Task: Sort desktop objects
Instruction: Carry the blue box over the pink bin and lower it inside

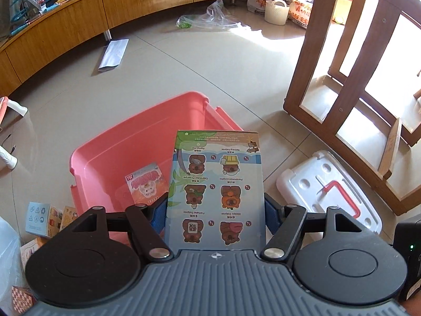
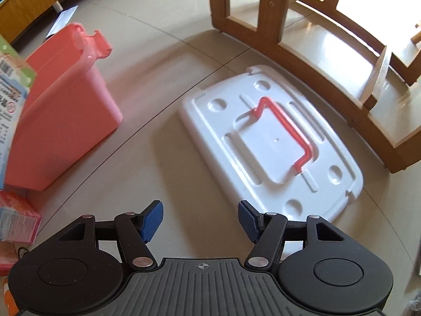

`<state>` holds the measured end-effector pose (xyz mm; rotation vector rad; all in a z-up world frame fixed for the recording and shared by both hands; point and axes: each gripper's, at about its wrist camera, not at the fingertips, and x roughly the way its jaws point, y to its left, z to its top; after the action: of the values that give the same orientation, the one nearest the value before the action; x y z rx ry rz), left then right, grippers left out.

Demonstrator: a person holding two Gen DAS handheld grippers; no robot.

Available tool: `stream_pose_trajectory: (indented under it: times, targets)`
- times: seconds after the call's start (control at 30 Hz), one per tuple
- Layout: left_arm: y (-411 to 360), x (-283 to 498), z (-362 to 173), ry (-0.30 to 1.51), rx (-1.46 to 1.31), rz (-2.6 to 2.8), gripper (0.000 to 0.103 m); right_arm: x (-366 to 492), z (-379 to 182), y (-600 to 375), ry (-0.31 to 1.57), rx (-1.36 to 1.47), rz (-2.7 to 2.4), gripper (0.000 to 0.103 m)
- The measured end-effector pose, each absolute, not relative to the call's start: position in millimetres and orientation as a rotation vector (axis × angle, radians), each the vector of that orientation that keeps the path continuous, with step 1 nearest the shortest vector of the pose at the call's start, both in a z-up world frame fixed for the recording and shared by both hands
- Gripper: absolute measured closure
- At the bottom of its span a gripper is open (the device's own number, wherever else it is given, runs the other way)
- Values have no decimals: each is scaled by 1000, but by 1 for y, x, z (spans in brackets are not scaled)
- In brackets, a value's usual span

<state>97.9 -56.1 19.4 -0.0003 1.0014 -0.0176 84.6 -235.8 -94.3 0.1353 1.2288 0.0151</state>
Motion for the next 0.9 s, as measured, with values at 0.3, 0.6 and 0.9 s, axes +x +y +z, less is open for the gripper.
stream_pose_trajectory:
  times: [0.3, 0.6, 0.9]
  targets:
    - [-39, 140, 18, 1005, -9, 29, 32, 143, -101, -288, 1193, 5, -61, 43]
    - [-26, 172, -11, 1060, 1, 49, 32, 190, -156, -311, 1319, -55, 44, 46]
    - [-16, 193, -25, 1069, -20, 65, 32, 208, -183, -304, 1343, -120, 77, 90]
